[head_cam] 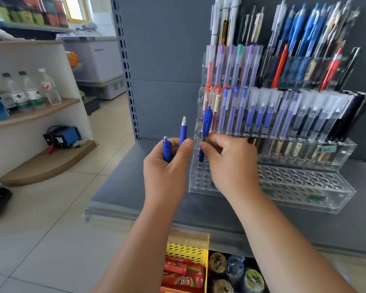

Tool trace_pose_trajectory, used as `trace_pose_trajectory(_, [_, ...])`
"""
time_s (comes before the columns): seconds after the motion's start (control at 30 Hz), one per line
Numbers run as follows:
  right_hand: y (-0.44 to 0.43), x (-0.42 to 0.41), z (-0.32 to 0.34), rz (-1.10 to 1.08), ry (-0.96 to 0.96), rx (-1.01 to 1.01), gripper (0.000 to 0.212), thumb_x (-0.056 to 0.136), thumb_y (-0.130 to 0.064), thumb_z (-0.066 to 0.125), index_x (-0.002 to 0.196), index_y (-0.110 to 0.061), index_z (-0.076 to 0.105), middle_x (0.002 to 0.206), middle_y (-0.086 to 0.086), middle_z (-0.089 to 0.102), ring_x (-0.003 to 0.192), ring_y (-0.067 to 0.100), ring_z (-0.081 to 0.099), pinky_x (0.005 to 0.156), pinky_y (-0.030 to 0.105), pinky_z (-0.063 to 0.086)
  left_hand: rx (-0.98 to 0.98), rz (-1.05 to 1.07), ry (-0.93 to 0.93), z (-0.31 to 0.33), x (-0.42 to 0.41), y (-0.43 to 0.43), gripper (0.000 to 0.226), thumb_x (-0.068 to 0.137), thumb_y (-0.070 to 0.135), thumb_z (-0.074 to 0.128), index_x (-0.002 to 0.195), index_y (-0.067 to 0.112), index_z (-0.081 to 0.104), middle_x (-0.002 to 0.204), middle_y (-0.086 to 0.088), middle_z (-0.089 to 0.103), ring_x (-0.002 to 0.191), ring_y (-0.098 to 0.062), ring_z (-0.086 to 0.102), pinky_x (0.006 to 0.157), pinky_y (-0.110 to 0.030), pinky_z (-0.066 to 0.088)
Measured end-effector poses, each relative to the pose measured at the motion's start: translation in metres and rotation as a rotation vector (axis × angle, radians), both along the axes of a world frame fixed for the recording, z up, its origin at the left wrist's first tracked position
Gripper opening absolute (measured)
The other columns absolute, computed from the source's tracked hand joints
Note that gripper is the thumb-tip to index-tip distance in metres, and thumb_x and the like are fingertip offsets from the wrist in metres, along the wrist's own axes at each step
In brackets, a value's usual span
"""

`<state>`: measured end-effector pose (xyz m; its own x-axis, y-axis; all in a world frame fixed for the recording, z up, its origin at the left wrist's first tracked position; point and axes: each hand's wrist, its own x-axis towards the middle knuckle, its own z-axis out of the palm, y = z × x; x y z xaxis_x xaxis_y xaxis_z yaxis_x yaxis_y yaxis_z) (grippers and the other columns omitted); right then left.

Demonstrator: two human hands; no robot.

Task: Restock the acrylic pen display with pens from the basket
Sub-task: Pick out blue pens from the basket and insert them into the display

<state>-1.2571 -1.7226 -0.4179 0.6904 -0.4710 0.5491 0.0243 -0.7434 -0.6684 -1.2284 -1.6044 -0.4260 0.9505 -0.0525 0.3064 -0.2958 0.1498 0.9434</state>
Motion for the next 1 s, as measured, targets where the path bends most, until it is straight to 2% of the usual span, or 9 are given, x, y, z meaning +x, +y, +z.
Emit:
trace_pose_trajectory(0.03, [0.001,0.000,0.000,-0.008,-0.017,0.016,0.009,0.091,-0.030,0.071,0.091,-0.021,0.074,0.075,-0.004,0.073,0.068,0.017,0.067,0.064,0.038,0.057,-0.006,-0.006,0.004,0.000,0.000,0.001,0.019,0.090,0.032,0.068,0.075,0.021,0.065,0.060,0.004,0.048,0.056,-0.010,0.040,0.053,-0.017,0.040])
trace_pose_trajectory(0.1, [0.004,-0.001,0.000,-0.031,-0.044,0.041,0.020,0.090,-0.028,0.073,0.107,-0.019,0.074,0.089,-0.006,0.076,0.081,0.015,0.071,0.072,0.037,0.059,-0.005,-0.008,0.013,0.000,0.001,0.003,0.019,0.091,0.032,0.067,0.075,0.022,0.065,0.060,0.002,0.048,0.056,-0.009,0.040,0.052,-0.015,0.039])
trace_pose_trajectory(0.13, [0.005,-0.001,0.000,-0.040,-0.051,0.036,0.022,0.089,-0.028,0.074,0.108,-0.017,0.074,0.091,-0.006,0.076,0.083,0.015,0.071,0.073,0.037,0.059,-0.002,-0.008,0.018,-0.001,0.000,0.004,0.019,0.091,0.032,0.067,0.075,0.022,0.065,0.061,0.001,0.047,0.056,-0.009,0.039,0.052,-0.015,0.039])
trace_pose_trajectory(0.3, [0.006,0.000,0.001,-0.051,-0.087,0.028,0.017,0.088,-0.025,0.075,0.102,-0.014,0.076,0.089,-0.002,0.077,0.080,0.014,0.072,0.075,0.029,0.057,0.000,-0.021,0.026,-0.003,-0.004,0.001,0.020,0.091,0.032,0.068,0.072,0.026,0.068,0.063,0.002,0.052,0.059,-0.008,0.043,0.055,-0.013,0.042])
trace_pose_trajectory(0.5, [0.004,0.004,-0.002,0.004,0.010,0.062,0.013,0.090,-0.026,0.072,0.100,-0.020,0.077,0.086,-0.005,0.076,0.079,0.014,0.070,0.075,0.034,0.058,0.011,-0.042,0.036,-0.001,-0.008,-0.001,0.029,0.092,0.032,0.067,0.063,0.034,0.071,0.053,0.012,0.050,0.055,-0.006,0.042,0.053,-0.012,0.042])
trace_pose_trajectory(0.6, [0.005,0.007,-0.005,-0.010,0.033,0.060,0.008,0.088,-0.028,0.074,0.093,-0.023,0.074,0.079,-0.009,0.072,0.073,0.014,0.069,0.069,0.037,0.059,-0.002,-0.058,0.048,-0.001,-0.006,-0.001,0.025,0.091,0.033,0.067,0.067,0.033,0.072,0.051,0.010,0.046,0.053,-0.009,0.039,0.053,-0.016,0.041])
trace_pose_trajectory(0.8, [0.004,0.008,-0.009,-0.046,0.047,0.012,0.012,0.086,-0.028,0.075,0.086,-0.018,0.069,0.071,-0.009,0.067,0.067,0.014,0.066,0.065,0.036,0.057,-0.004,-0.047,0.047,-0.007,-0.002,-0.002,0.017,0.090,0.033,0.068,0.075,0.025,0.069,0.058,0.005,0.051,0.058,-0.011,0.043,0.055,-0.018,0.044])
trace_pose_trajectory(1.0, [0.004,0.004,-0.009,-0.038,0.085,-0.006,0.018,0.084,-0.030,0.077,0.093,-0.016,0.070,0.078,-0.005,0.070,0.075,0.018,0.068,0.070,0.038,0.058,0.002,-0.047,0.018,-0.009,-0.003,-0.003,0.010,0.091,0.031,0.068,0.085,0.025,0.066,0.065,0.005,0.057,0.060,-0.010,0.047,0.061,-0.026,0.048])
